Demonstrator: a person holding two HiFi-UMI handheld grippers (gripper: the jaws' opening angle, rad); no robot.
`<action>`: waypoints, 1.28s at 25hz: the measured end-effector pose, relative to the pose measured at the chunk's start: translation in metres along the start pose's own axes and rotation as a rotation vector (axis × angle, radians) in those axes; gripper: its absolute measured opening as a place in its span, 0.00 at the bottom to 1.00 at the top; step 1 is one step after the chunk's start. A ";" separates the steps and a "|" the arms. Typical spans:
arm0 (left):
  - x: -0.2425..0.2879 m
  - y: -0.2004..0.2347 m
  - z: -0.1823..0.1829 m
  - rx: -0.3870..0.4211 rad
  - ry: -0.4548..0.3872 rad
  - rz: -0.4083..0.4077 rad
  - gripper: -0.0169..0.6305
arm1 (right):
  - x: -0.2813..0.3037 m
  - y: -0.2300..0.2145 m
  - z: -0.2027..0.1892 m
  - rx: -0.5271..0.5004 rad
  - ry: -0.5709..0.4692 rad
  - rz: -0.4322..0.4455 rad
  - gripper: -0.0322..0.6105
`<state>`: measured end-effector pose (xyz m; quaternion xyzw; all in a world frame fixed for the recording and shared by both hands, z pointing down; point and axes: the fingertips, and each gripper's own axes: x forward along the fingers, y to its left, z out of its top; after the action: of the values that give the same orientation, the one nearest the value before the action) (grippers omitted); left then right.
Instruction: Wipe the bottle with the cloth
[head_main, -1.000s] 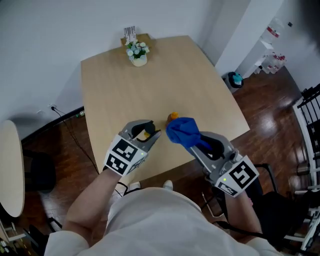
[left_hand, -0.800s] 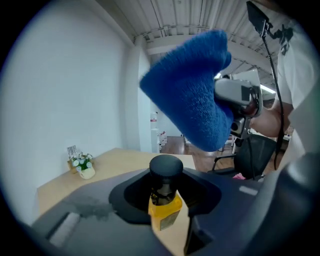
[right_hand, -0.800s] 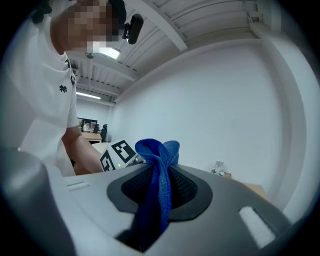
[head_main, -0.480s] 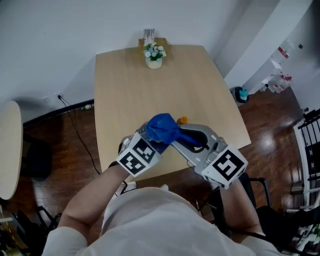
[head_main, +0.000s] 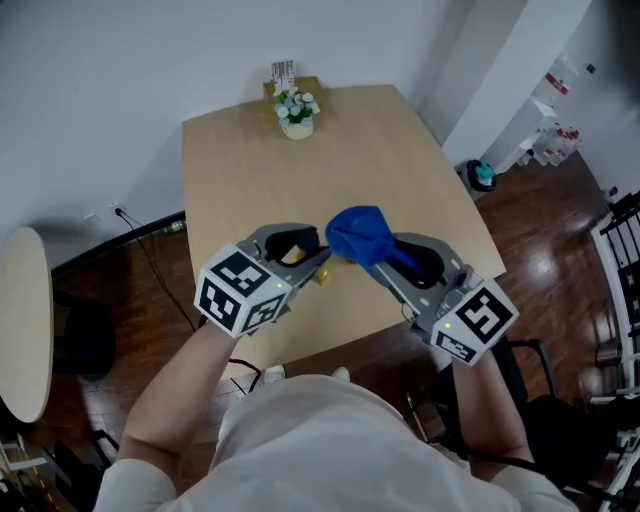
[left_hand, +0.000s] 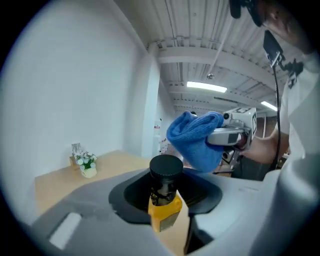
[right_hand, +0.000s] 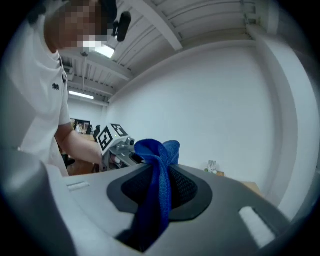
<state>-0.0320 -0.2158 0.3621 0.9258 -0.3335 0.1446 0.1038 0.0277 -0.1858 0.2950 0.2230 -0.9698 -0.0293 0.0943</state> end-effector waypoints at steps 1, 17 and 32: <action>-0.005 0.004 0.010 -0.016 -0.019 -0.002 0.27 | -0.003 0.000 0.009 0.013 -0.049 -0.006 0.20; -0.024 0.025 0.094 -0.066 -0.097 -0.047 0.27 | 0.018 -0.003 -0.058 0.194 -0.084 -0.021 0.20; -0.024 0.033 0.106 -0.087 -0.119 0.007 0.27 | -0.007 0.034 -0.017 0.078 -0.133 -0.008 0.20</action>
<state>-0.0497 -0.2574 0.2576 0.9262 -0.3482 0.0753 0.1235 0.0230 -0.1528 0.3139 0.2280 -0.9734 -0.0068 0.0210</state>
